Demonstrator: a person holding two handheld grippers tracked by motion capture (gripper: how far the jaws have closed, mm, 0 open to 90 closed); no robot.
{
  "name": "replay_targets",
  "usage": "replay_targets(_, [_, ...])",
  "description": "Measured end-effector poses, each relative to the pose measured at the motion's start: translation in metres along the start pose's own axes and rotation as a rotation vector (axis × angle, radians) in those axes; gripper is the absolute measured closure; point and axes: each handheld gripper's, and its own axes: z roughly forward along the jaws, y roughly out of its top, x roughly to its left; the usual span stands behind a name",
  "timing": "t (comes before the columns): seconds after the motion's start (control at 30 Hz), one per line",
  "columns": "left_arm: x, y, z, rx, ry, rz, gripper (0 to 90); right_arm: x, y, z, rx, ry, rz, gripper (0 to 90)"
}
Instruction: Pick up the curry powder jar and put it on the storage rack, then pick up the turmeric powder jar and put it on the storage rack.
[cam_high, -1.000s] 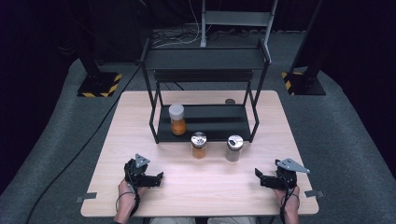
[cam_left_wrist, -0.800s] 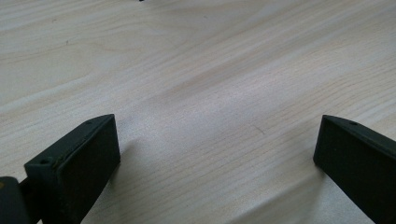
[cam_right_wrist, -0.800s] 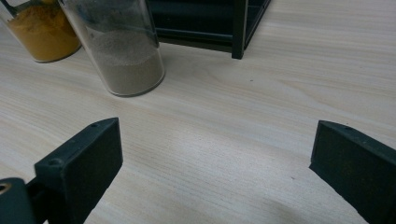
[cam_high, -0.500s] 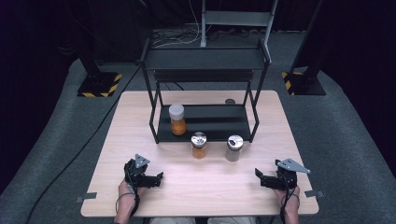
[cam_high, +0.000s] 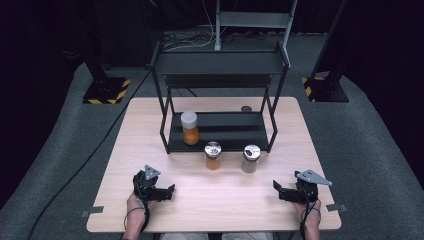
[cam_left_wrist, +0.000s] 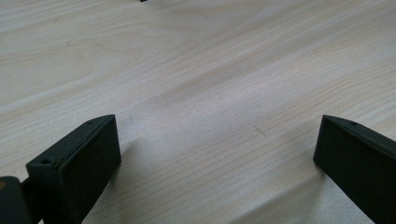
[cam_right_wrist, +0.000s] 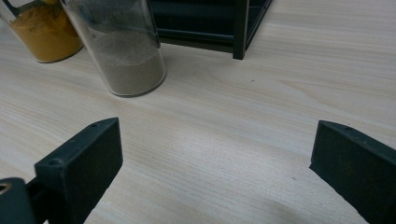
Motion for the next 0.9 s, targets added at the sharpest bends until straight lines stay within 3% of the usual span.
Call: replay_targets(0.9, [0.0,-0.0001,0.0,0.0,0.0,-0.002,0.3,0.0024,0.0012,0.0005,0.008,-0.012,0.001,1.3])
